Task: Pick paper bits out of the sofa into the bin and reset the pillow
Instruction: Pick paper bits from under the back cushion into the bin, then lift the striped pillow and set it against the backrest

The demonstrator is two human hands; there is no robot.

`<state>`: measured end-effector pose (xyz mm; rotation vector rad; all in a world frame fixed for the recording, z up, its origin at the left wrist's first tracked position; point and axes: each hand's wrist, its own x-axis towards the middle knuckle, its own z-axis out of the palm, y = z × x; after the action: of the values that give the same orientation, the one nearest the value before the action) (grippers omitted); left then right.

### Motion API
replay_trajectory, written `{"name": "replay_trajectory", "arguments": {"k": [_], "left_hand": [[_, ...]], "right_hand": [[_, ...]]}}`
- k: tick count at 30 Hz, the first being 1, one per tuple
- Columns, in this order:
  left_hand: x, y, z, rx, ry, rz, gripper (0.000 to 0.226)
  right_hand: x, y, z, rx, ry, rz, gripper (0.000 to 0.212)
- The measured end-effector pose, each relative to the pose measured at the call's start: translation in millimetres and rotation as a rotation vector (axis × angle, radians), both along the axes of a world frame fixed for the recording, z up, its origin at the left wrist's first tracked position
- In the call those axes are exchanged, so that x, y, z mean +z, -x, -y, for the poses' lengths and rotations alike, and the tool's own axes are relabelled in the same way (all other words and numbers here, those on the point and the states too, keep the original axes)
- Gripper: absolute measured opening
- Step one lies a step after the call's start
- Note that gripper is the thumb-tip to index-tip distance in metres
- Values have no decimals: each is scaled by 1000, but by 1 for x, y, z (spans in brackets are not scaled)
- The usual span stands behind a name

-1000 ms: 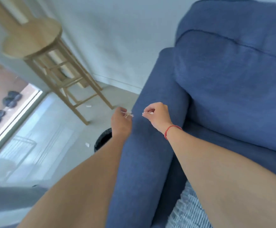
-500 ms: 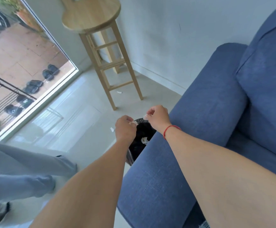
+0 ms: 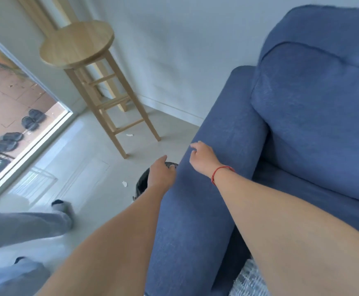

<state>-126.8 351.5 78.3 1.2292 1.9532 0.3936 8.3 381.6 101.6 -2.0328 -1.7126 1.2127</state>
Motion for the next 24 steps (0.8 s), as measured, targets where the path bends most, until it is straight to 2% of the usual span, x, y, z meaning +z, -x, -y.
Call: {"name": "replay_trajectory", "arguments": {"k": [4, 12, 19, 24], "left_hand": [[20, -67, -5, -131, -37, 12, 48], [36, -213, 30, -497, -62, -25, 54], [18, -301, 83, -625, 84, -18, 57], [-7, -332, 126, -677, 261, -102, 62]], "right_hand": [[12, -66, 12, -126, -36, 18, 47], [18, -208, 80, -428, -19, 74, 38], [0, -304, 162, -603, 68, 40, 47], [-20, -346, 224, -709, 191, 20, 49]]}}
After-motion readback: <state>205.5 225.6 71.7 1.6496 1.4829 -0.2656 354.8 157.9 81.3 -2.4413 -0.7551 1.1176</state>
